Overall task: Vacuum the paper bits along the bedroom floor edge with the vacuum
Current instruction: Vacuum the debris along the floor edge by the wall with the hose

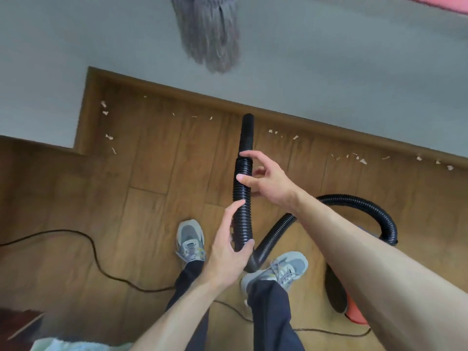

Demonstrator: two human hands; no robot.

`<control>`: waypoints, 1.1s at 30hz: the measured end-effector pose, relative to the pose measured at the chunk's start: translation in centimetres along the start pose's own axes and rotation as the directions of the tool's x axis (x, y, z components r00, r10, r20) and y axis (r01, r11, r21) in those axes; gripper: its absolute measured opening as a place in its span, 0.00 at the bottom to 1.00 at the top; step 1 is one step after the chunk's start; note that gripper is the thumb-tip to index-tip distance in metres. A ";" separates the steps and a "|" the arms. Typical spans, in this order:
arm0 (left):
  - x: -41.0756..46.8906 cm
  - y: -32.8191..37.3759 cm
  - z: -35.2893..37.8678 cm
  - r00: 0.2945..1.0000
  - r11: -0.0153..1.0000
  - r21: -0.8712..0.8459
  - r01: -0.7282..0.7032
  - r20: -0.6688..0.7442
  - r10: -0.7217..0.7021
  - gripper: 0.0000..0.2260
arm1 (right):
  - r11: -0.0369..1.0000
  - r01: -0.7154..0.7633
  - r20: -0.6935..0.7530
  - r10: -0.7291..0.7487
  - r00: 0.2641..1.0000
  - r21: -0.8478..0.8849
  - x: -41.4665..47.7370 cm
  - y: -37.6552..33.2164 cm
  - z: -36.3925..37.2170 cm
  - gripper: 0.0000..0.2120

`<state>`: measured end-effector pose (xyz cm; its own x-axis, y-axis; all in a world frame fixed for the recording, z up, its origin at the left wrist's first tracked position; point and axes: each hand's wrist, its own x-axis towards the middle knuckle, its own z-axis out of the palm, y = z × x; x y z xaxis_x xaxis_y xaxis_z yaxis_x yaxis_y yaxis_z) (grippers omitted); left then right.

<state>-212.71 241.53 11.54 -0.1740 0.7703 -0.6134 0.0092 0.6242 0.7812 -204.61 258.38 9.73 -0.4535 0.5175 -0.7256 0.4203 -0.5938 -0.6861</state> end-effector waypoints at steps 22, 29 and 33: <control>4.6 -2.5 -15.0 0.844 0.963 -0.187 0.194 -0.468 -0.261 0.27 | 0.816 0.309 0.441 -0.074 0.894 -0.489 13.3 -7.4 21.2 0.26; 6.6 -2.1 -16.9 0.840 0.925 -0.343 0.164 -0.442 -0.313 0.27 | 0.767 0.348 0.550 0.008 0.835 -0.539 17.1 -8.8 21.7 0.24; 6.6 -2.2 -17.9 0.849 0.882 -0.438 0.173 -0.388 -0.359 0.27 | 0.856 0.126 0.556 0.208 0.805 -0.502 18.2 -9.5 21.7 0.26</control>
<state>-231.48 242.90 7.87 -0.5328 0.3797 -0.7562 -0.4534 0.6265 0.6340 -233.88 260.10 4.11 -0.7145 -0.0496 -0.6978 0.6971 -0.1341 -0.7043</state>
